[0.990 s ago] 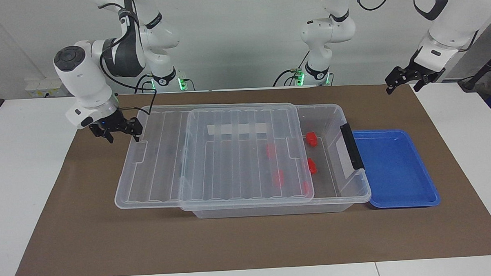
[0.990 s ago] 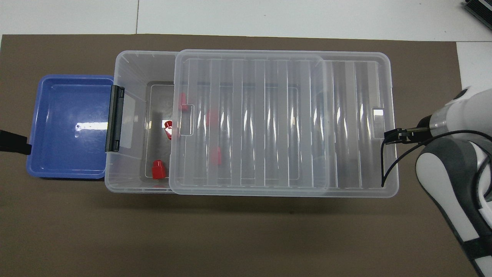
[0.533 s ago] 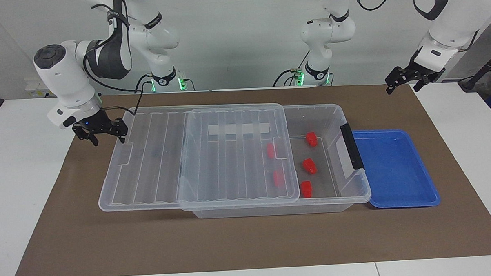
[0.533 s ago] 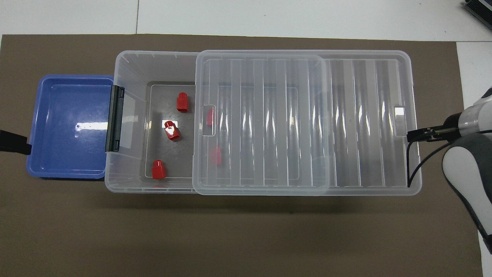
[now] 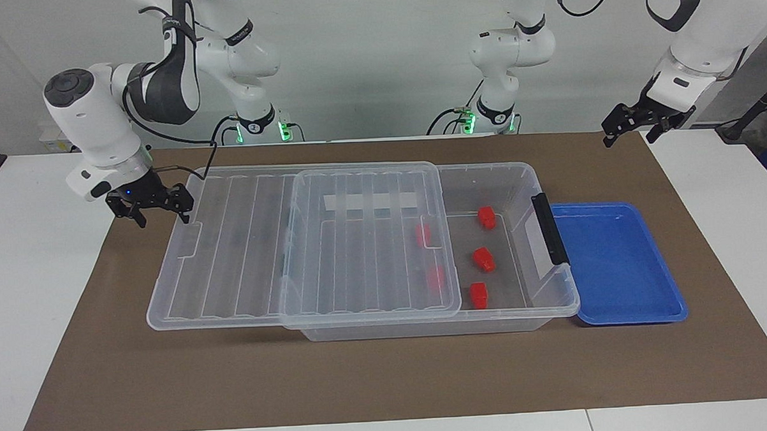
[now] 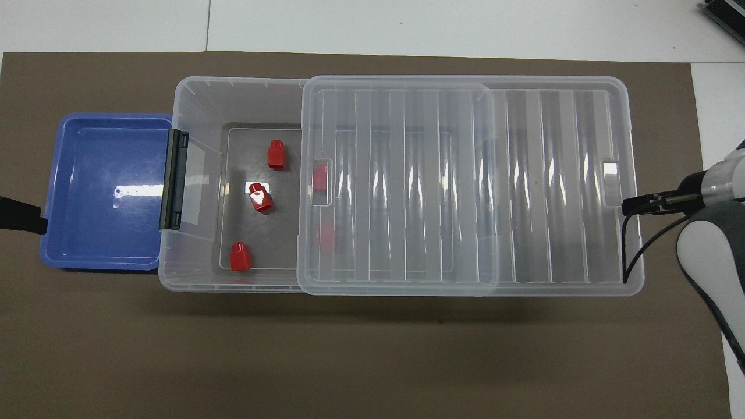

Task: Place red block in blue tray from box
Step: 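Draw the right gripper back from the slid-open lid, then reach the left gripper into the open box toward a red block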

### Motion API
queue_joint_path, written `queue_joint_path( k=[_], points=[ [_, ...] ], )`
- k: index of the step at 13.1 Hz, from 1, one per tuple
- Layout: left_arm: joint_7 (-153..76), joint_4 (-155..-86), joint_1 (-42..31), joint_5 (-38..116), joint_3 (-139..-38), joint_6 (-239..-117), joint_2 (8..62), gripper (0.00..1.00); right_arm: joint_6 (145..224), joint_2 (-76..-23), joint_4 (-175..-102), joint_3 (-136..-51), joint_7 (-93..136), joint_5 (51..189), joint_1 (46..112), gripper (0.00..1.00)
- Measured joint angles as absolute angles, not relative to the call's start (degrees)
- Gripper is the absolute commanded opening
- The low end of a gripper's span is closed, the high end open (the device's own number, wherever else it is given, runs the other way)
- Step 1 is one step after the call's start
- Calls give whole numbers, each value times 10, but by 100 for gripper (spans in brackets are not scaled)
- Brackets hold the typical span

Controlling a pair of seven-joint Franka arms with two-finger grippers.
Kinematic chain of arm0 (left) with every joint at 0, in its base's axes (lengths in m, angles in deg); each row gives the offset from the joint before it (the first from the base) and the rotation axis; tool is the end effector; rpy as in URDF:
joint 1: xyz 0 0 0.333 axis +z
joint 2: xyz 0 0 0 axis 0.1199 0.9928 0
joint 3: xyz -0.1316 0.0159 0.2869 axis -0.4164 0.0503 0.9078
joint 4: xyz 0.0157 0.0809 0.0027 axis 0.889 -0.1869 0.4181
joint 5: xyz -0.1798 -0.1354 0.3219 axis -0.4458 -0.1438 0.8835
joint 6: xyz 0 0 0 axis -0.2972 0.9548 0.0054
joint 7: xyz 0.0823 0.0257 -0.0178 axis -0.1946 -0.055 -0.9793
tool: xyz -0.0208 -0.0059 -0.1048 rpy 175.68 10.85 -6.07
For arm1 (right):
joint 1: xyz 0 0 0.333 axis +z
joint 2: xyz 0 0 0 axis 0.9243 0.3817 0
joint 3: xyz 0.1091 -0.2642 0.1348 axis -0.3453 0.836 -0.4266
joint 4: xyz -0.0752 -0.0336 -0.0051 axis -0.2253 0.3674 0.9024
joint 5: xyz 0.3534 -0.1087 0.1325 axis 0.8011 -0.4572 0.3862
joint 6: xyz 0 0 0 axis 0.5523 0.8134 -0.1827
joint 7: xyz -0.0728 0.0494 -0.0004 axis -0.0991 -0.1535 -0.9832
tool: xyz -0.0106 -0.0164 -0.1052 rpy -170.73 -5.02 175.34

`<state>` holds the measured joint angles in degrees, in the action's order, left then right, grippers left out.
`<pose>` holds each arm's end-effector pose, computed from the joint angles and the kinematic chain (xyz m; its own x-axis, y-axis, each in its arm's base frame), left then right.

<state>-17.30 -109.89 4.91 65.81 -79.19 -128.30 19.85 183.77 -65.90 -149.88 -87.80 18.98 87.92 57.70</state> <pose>0.5202 0.0451 0.5989 0.9958 -0.0246 -0.0876 -0.0261 -0.9995 -0.0157 0.5470 -0.0800 0.4656 0.9975 0.0602 0.0377 0.0589 -0.9977 0.0328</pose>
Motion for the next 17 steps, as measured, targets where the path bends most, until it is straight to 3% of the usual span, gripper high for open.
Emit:
queue_joint_path(
  k=[7,11,17],
  points=[
    [-173,-1099,49,658,-792,-1283,198,100,1752,-672,-1437,-888,280,879,611,100],
    [-173,-1099,49,658,-793,-1282,198,100,1682,-674,-1370,-890,399,879,661,100],
    [-273,-1100,3,658,-810,-1348,195,100,1592,-663,-1258,-890,424,878,666,100]
  ],
)
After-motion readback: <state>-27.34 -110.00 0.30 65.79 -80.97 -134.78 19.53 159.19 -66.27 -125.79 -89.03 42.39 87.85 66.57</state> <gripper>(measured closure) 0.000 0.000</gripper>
